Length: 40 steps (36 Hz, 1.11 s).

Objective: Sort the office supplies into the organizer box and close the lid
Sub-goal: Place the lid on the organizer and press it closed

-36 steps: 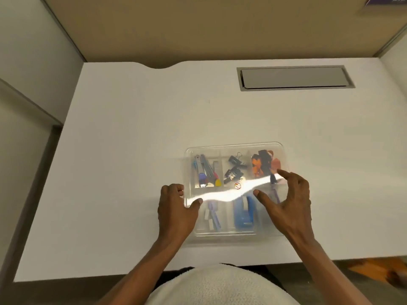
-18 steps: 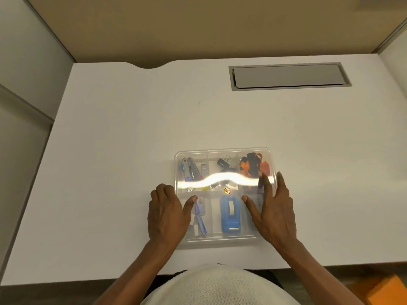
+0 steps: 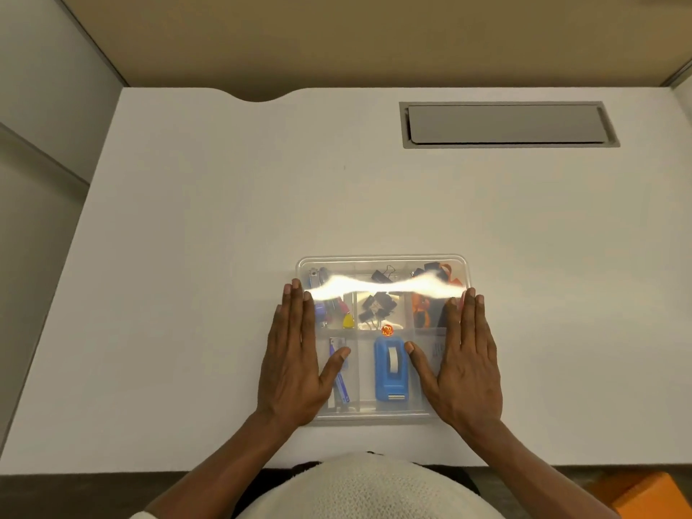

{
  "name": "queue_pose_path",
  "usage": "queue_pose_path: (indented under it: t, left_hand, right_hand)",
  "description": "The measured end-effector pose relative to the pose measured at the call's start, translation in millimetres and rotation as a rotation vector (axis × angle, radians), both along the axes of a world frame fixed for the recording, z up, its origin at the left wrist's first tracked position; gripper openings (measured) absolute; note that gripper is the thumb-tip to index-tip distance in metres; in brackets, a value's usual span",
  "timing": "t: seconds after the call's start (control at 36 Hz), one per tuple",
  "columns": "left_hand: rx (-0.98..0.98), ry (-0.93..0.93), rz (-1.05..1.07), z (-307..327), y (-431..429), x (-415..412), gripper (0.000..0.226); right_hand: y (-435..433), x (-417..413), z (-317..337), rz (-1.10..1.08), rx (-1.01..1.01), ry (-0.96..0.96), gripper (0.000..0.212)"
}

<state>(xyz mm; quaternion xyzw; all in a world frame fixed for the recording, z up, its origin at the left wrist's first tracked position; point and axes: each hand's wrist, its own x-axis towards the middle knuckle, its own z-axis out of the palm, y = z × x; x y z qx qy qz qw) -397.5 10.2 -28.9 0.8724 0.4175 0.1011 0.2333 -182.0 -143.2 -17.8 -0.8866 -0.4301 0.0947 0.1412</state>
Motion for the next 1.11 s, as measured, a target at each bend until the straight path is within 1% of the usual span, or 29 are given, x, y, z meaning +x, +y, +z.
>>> queue_pose_path:
  t: [0.11,0.28,0.33,0.39,0.5,0.61,0.81,0.97,1.11]
  left_hand:
    - [-0.033,0.042,-0.052,-2,5,-3,0.099]
    - [0.023,0.114,-0.077,-1,7,-2,0.099]
    - [0.057,0.148,-0.083,-1,8,-1,0.1]
    - [0.078,0.167,-0.083,-1,8,-1,0.1]
    - [0.076,0.162,-0.087,-1,6,1,0.101]
    - [0.079,0.178,-0.09,0,5,-1,0.1]
    - [0.069,0.17,-0.093,-1,4,1,0.1]
    - [0.063,0.154,-0.08,-2,5,0,0.101]
    - [0.086,0.227,-0.105,-3,9,1,0.102]
  right_hand:
    - [2,-3,-3,0.002,0.002,0.018,0.103]
    - [8,5,-2,0.004,0.014,0.003,0.105]
    - [14,10,0,-0.01,0.037,0.054,0.107]
    - [19,17,1,0.017,0.059,0.05,0.105]
    - [25,38,-3,0.158,0.07,-0.017,0.106]
    - [34,44,1,0.238,0.036,-0.05,0.109]
    - [34,46,-1,0.252,0.074,-0.028,0.114]
    - [39,45,-4,0.265,-0.002,-0.036,0.115]
    - [40,46,-3,0.263,-0.003,-0.023,0.114]
